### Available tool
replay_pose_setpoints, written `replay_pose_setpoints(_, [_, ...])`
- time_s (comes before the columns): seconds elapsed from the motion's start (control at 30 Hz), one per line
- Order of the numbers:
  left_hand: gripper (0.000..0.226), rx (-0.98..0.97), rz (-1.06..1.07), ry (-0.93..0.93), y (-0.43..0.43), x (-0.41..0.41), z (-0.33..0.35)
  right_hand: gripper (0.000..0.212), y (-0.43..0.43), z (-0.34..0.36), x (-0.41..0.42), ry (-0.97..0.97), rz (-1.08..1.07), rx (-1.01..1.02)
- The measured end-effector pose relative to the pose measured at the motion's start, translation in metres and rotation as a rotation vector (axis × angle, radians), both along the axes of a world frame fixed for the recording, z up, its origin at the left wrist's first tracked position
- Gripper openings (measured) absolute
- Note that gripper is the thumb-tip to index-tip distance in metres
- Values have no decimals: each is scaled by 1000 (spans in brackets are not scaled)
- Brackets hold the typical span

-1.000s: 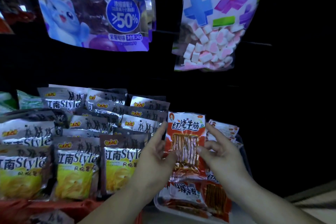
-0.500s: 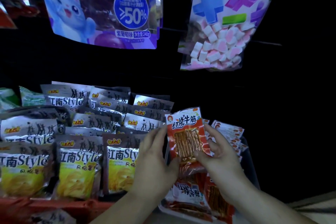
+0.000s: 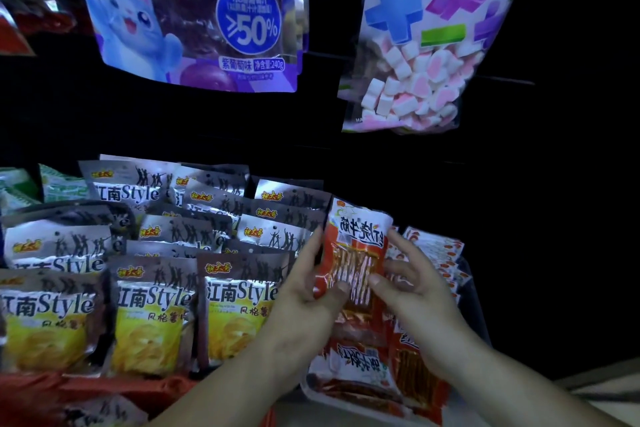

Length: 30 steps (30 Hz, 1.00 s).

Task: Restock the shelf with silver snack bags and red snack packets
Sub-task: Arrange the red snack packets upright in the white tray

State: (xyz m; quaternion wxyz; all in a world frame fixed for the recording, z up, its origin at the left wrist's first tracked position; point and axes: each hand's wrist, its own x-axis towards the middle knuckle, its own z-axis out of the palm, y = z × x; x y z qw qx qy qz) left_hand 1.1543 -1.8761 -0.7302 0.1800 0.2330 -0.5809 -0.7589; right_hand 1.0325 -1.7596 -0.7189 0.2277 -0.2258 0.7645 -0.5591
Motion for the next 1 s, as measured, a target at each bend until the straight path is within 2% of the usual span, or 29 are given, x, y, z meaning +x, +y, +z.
replay_pose_setpoints(0.1, [86, -142, 61, -58, 1, 2, -9, 67, 0, 0, -5, 13, -43, 12])
replay_pose_setpoints(0.27, [78, -168, 173, -126, 0, -1, -20, 64, 0, -1, -3, 126, 2, 12])
replay_pose_setpoints(0.37, [76, -302, 162, -86, 1, 2, -18, 50, -1, 2, -4, 150, 3, 46])
replay_pose_setpoints(0.4, [77, -405, 145, -88, 2, 3, -18, 42, -2, 6, -6, 67, 25, 23])
replay_pose_setpoints(0.47, [73, -674, 108, -103, 7, 4, -20, 34, -6, 16, -9, -243, 83, -92])
replay_pose_setpoints(0.5, [67, -783, 75, -96, 10, 5, -22, 34, -7, 20, -12, -340, 105, -122])
replay_pose_setpoints(0.53, [61, -853, 26, -90, 13, 5, -25, 32, -10, 20, -15, -346, 109, -114])
replay_pose_setpoints(0.63, [54, -855, -160, -121, 12, 4, -38, 26, -13, 10, -26, -57, 21, 33])
replay_pose_setpoints(0.73, [46, -840, -103, -212, 0, 1, -51, 28, -11, -8, -36, 125, 35, 103])
replay_pose_setpoints(0.83, [41, -793, 6, -242, -11, 0, -59, 17, -15, -19, -38, 120, 143, 160])
replay_pose_setpoints(0.93, [40, -784, 57, -258, -18, -1, -65, 13, -17, -33, -43, 113, 402, 461])
replay_pose_setpoints(1.0, [41, -768, 56, -271, -20, -3, -69, 21, -13, -38, -46, 13, 575, 581])
